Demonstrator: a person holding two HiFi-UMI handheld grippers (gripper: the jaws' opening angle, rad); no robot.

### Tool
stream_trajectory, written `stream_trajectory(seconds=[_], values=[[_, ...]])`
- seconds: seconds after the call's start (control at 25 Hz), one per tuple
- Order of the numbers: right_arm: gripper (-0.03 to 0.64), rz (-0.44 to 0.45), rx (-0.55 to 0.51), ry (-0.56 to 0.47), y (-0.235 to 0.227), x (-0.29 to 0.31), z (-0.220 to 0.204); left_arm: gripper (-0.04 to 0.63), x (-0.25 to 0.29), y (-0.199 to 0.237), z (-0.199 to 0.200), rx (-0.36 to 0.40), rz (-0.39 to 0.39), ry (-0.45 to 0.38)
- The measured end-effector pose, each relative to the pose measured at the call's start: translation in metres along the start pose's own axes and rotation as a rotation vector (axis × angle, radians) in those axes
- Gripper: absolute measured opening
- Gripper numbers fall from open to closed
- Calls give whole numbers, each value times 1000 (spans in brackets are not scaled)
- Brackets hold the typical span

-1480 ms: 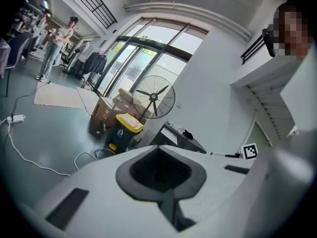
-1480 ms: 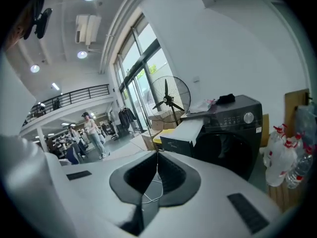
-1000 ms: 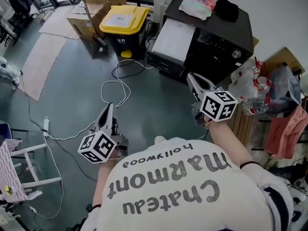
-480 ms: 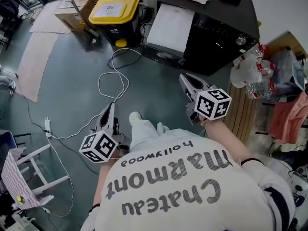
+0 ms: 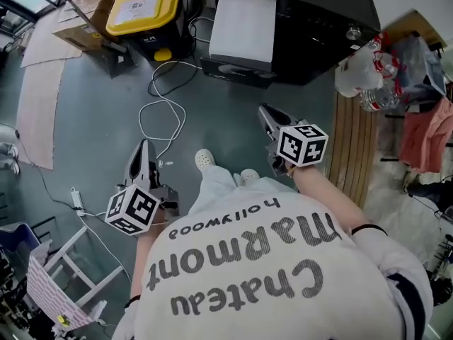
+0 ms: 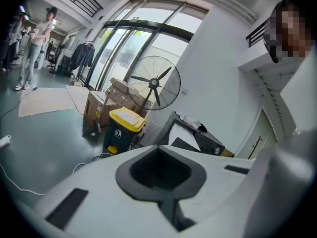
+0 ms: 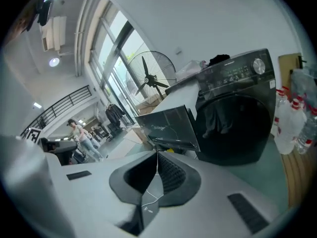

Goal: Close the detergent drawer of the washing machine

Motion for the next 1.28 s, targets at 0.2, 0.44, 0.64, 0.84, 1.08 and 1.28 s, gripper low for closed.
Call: stream_trajectory(seconds=[0.2, 0.44, 0.64, 0.84, 1.08, 1.28], values=[[34, -104, 167, -45, -21, 23, -20, 8, 8, 26, 9, 14, 9, 51], [156, -209, 423, -158, -53, 54, -30, 8, 21, 43, 24, 33, 4, 90], [156, -241, 522, -188, -57, 70, -42, 8, 37, 58, 43, 62, -9, 79], [167, -229, 574, -253, -57, 83, -41, 8, 60, 70, 58, 77, -27, 76], [167, -292, 610, -283, -60, 90, -40, 8, 87, 81, 68, 80, -71, 95], [167, -355, 632, -299, -62, 93, -44, 8, 102, 85, 73, 82, -123, 102]])
Point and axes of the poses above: the fingertips, and each gripper's own axes: x forward along the fingers, y to its left, z out of its top, the point moved 4 cm from there along -x, backward along the fingers, and after that the axes turned 13 degrees about -y, right-handed, at the moved point
